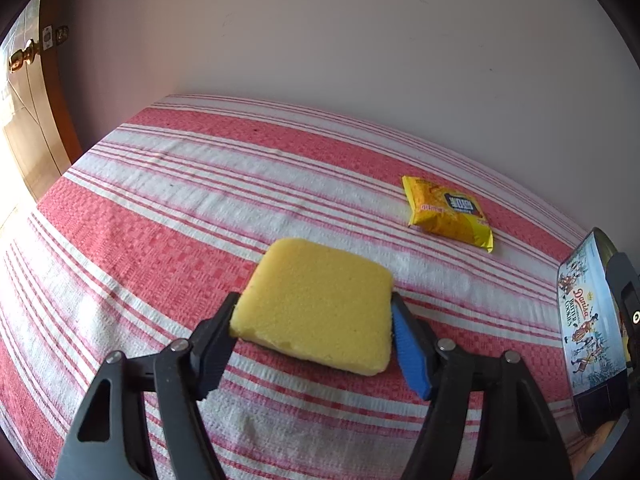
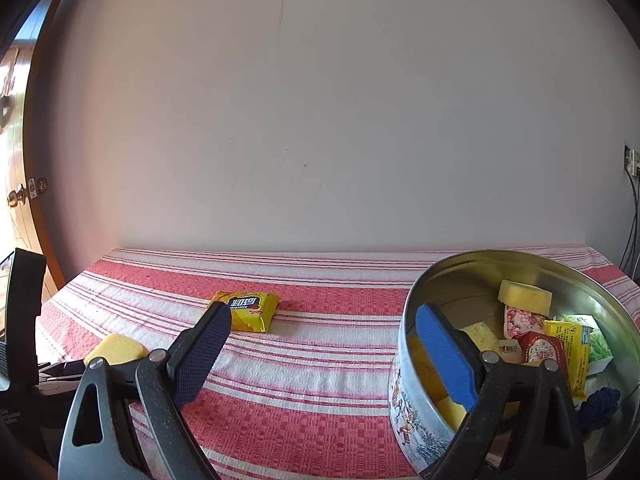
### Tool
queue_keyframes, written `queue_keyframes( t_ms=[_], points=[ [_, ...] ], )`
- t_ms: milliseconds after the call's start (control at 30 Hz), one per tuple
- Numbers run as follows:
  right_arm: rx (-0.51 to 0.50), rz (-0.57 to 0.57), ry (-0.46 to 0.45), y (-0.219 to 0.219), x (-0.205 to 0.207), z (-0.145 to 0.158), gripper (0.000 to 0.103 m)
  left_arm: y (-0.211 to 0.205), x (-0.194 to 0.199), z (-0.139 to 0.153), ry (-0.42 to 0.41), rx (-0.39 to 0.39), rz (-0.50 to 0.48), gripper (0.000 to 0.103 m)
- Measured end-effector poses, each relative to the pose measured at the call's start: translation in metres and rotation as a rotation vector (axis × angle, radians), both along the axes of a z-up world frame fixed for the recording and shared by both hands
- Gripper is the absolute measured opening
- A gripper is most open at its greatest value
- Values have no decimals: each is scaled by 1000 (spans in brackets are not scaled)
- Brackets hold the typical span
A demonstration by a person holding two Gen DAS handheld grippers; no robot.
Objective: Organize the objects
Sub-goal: 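Grasp the plain yellow sponge with the left tool, then grasp the yellow XianWei snack packet with the right tool while the left tool holds the sponge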
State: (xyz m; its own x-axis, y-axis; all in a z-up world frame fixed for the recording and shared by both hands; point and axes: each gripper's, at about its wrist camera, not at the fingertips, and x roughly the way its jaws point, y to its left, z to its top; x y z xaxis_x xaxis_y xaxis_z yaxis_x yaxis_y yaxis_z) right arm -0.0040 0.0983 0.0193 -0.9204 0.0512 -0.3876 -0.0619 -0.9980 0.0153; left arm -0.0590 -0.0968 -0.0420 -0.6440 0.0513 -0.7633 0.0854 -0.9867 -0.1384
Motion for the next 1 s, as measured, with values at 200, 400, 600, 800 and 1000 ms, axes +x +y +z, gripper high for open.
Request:
queue_keyframes(
  t_ms=[200, 400, 600, 800, 1000],
  points=[
    [60, 14, -47, -19, -23, -4, 95, 1, -17, 16, 57, -145, 37, 71],
    [84, 30, -109, -34, -49, -9, 95, -13, -34, 12, 40, -160, 54, 71],
    [-14, -116, -86, 0, -42, -6, 95, -24, -42, 7, 8, -89, 40, 71],
    [-56, -264, 35, 15, -20, 7, 95, -27, -41, 8, 5, -83, 41, 71],
    [-104, -99, -110, -12, -68, 3, 95, -40, -43, 9, 2, -69, 84, 71]
  ],
)
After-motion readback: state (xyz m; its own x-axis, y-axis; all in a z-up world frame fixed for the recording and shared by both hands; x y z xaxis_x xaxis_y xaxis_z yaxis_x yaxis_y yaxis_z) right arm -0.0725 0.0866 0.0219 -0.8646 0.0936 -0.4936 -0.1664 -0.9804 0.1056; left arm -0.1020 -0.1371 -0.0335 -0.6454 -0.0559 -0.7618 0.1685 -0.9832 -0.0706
